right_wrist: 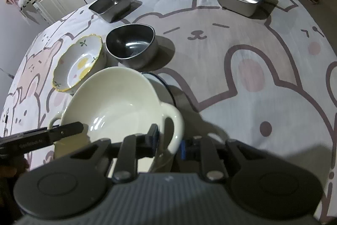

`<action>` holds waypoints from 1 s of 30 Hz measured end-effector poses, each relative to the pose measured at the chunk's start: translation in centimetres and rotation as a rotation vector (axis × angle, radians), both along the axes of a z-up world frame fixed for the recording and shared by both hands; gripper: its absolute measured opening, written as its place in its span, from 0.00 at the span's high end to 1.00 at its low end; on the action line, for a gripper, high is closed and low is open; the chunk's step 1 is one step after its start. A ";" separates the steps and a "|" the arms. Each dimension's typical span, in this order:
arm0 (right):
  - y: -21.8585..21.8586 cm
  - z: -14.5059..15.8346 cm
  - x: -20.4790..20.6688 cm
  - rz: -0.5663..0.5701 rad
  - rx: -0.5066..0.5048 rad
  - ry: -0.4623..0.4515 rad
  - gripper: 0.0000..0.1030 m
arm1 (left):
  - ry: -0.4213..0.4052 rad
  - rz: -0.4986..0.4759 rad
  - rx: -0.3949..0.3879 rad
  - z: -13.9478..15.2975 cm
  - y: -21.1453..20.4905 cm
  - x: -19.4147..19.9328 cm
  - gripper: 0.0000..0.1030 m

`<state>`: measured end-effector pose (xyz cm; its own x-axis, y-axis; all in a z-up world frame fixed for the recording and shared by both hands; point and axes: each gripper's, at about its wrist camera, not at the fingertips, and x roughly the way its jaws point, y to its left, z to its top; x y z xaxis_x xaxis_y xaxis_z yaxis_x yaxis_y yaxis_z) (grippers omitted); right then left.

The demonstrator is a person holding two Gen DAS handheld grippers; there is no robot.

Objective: Organize plates and bowls
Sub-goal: 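Carry the cream bowl with both tools beside the yellow-rimmed bowl and lower it, then open both tools to release the cream bowl handles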

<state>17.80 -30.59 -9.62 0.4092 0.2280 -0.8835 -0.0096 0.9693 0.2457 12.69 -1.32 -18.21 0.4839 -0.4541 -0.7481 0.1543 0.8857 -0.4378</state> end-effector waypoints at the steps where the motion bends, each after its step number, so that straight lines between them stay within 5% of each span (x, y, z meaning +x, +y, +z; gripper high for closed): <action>1: 0.1 0.0 0.0 0.002 -0.004 -0.001 0.76 | -0.001 -0.001 0.003 0.0 0.0 0.0 0.72; 30: 0.1 -0.9 0.6 0.022 -0.034 0.029 0.68 | -0.014 -0.007 0.037 0.6 -0.2 -0.2 0.71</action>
